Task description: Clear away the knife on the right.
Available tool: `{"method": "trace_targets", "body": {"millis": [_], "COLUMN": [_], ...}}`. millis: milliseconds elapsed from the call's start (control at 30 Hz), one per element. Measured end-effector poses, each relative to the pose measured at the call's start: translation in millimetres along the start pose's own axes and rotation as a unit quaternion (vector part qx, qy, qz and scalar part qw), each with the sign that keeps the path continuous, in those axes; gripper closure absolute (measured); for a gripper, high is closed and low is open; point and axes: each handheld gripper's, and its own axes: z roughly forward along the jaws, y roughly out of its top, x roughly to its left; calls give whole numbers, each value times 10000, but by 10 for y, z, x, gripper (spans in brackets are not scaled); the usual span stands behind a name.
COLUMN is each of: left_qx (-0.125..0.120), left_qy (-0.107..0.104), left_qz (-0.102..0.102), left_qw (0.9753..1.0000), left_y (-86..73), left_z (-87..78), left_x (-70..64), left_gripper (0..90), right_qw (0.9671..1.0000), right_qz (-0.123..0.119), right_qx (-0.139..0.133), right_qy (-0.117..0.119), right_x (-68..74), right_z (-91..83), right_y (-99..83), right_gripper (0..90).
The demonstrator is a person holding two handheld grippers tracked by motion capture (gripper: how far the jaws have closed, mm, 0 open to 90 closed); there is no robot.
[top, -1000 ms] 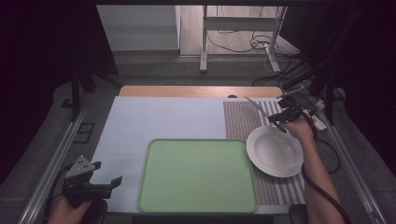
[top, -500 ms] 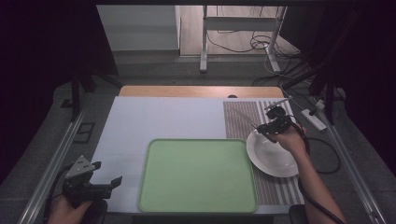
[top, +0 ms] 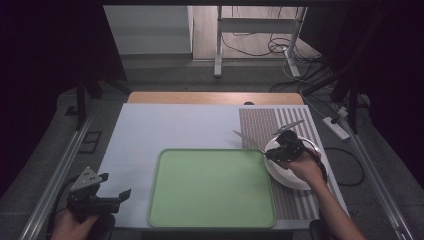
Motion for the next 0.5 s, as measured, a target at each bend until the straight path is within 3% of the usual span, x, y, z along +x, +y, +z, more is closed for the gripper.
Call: {"method": "trace_targets", "body": {"millis": [233,500], "left_qx": [26,43], "left_qy": [21,29], "left_qz": [37,51], "left_qw": [10000,10000], "left_y": [3,5], "left_z": [4,8], "left_x": [-9,-11], "left_gripper": [66,65], "right_qw": [9994,9972], "right_qz": [-233,-454], "right_qx": [151,505], "right_qy": [196,315], "right_x": [336,666], "right_z": [62,159], "right_y": [-94,-192], "right_gripper": [805,804]}}
